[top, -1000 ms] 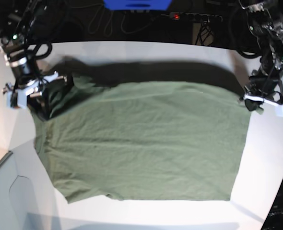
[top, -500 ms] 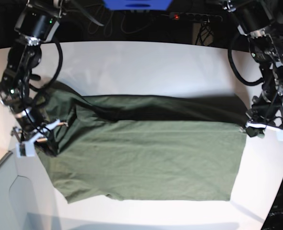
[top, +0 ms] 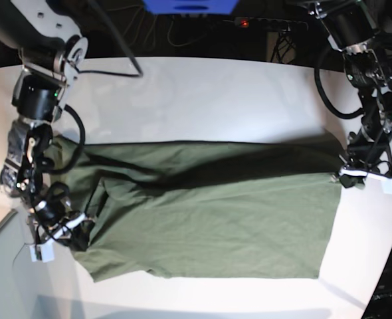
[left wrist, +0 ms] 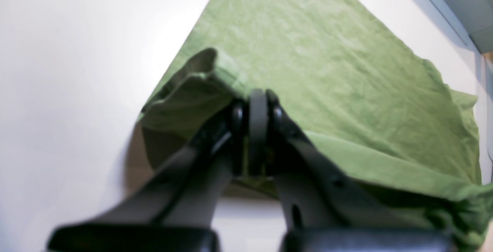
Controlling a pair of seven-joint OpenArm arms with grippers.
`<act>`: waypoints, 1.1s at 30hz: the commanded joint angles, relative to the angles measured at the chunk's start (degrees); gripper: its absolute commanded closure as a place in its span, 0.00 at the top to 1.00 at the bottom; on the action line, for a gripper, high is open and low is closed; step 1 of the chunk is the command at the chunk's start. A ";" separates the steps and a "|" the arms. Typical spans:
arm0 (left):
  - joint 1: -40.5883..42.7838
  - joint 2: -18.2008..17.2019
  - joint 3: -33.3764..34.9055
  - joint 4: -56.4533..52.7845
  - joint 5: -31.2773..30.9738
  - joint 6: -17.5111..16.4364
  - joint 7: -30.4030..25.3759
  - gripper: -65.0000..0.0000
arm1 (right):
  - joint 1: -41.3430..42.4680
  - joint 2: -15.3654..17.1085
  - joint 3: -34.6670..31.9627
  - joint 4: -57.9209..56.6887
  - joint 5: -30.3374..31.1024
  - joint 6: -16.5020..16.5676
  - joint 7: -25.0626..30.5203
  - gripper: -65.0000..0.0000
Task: Layout the t-shirt on the table in an organized manner, then fold the t-shirt properly
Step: 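Slide both grippers along the shirt's side edges and grasp them midway, then fold the grasped side sections toward the collar edge with both grippers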
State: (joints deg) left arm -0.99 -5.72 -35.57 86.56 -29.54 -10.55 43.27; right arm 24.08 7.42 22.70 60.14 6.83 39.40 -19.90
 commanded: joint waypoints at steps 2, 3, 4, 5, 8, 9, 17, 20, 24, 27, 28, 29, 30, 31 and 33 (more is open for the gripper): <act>-0.02 -0.66 -0.08 1.04 -0.48 -0.40 -1.20 0.01 | 3.40 1.77 -0.59 -1.72 1.13 0.60 1.57 0.00; -0.02 -0.66 -0.08 1.22 -0.48 -0.40 -1.20 0.01 | 4.01 2.03 -2.26 -2.95 1.13 0.60 1.66 0.00; -0.02 -0.66 -0.08 1.13 -0.48 -0.40 -1.02 0.01 | 4.63 2.82 -4.11 -3.83 1.13 0.60 1.75 0.00; -0.02 -0.66 -0.08 1.04 -0.48 -0.40 -1.02 0.01 | 5.07 3.52 -5.95 -4.62 1.13 0.60 1.75 0.00; -0.02 -0.66 -0.16 0.95 -0.48 -0.40 -1.02 0.01 | 6.03 4.05 -9.73 -6.56 1.13 0.60 4.30 0.00; -0.02 -0.66 -0.16 0.95 -0.48 -0.40 -1.11 0.01 | 6.12 4.14 -10.43 -7.17 1.13 0.60 5.62 0.00; -0.72 -0.66 -0.08 0.86 -0.39 -0.40 -1.38 0.01 | 7.70 4.40 -12.11 -11.04 1.13 0.60 9.40 0.00; -2.39 -0.66 -0.08 0.86 -0.39 -0.40 -1.46 0.01 | 8.32 4.40 -12.11 -11.74 1.13 0.60 9.40 0.00; -5.29 -0.66 -0.08 -1.95 -0.39 -0.40 -1.46 0.01 | 8.41 4.40 -12.11 -11.92 1.13 0.60 9.40 0.00; -8.72 -0.66 -0.08 -5.82 -0.39 -0.40 -1.46 0.02 | 8.06 4.40 -12.11 -11.92 1.13 0.60 9.40 0.00; -9.51 -0.66 -0.08 -6.78 -0.39 -0.40 -1.46 0.02 | 8.06 4.40 -12.11 -11.92 1.13 0.60 9.40 0.00; -10.21 -0.66 -0.08 -7.75 -0.39 -0.40 -1.46 0.02 | 7.97 4.40 -12.11 -11.92 1.13 0.60 9.40 0.00; -10.74 -0.66 -0.08 -8.89 -0.39 -0.40 -1.46 0.02 | 7.97 4.76 -12.11 -11.92 1.13 0.60 9.40 0.00; -11.36 -0.75 -0.08 -10.12 -0.39 -0.40 -1.46 0.02 | 7.97 5.19 -12.11 -12.01 1.13 0.60 9.31 0.00; -12.06 -1.63 -0.08 -12.41 -0.39 -0.40 -1.46 0.02 | 7.97 5.46 -12.11 -12.01 1.13 0.60 9.13 0.00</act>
State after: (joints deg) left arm -11.97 -6.37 -35.53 73.19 -29.52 -10.70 42.70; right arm 30.11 12.05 10.41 47.20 6.68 39.40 -12.45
